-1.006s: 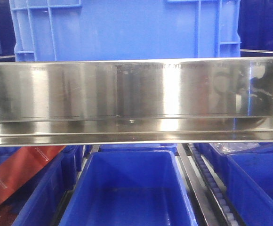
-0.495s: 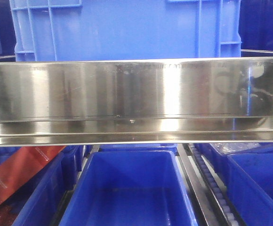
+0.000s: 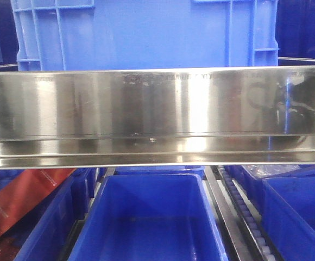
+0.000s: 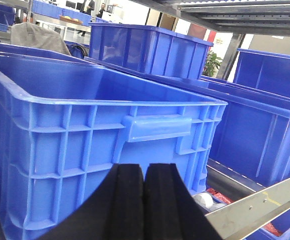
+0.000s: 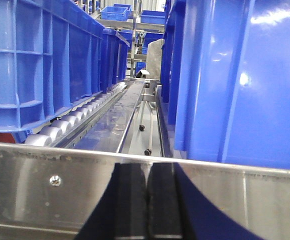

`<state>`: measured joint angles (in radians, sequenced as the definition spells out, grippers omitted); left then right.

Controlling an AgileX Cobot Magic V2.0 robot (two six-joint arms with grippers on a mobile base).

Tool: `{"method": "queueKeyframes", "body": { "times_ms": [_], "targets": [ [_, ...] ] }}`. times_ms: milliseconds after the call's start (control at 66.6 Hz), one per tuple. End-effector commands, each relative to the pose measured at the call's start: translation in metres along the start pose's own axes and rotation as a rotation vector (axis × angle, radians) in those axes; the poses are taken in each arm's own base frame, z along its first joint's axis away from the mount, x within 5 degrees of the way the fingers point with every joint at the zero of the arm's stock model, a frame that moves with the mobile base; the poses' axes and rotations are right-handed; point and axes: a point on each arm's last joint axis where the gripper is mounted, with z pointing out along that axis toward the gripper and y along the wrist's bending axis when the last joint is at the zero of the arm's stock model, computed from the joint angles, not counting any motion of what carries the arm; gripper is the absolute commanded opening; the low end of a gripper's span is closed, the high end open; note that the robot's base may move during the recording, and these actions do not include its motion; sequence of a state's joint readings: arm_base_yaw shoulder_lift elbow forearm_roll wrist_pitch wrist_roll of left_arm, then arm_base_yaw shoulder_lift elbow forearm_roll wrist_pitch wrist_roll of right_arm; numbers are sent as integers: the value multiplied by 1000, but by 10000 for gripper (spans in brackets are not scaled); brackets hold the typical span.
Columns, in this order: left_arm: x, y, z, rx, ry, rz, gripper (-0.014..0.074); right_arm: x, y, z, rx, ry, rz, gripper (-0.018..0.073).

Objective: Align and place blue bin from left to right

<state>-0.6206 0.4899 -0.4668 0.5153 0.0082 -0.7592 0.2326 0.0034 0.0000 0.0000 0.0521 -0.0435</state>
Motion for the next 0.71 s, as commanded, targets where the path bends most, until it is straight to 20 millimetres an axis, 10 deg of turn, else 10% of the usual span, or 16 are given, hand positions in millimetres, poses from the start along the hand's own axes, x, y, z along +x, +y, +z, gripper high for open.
{"method": "queueKeyframes", "body": {
  "times_ms": [0,390,690],
  "targets": [
    [-3,-2,-1,23,-23,3,-111,-3,0,0,0,-30,1,-79],
    [5,7,-7,-53,-4,-29,-111,-3,0,0,0,-30,1,-79],
    [47,32,-50,-305,-61,219,-111,-3,0,0,0,-30,1,-79]
  ]
}}
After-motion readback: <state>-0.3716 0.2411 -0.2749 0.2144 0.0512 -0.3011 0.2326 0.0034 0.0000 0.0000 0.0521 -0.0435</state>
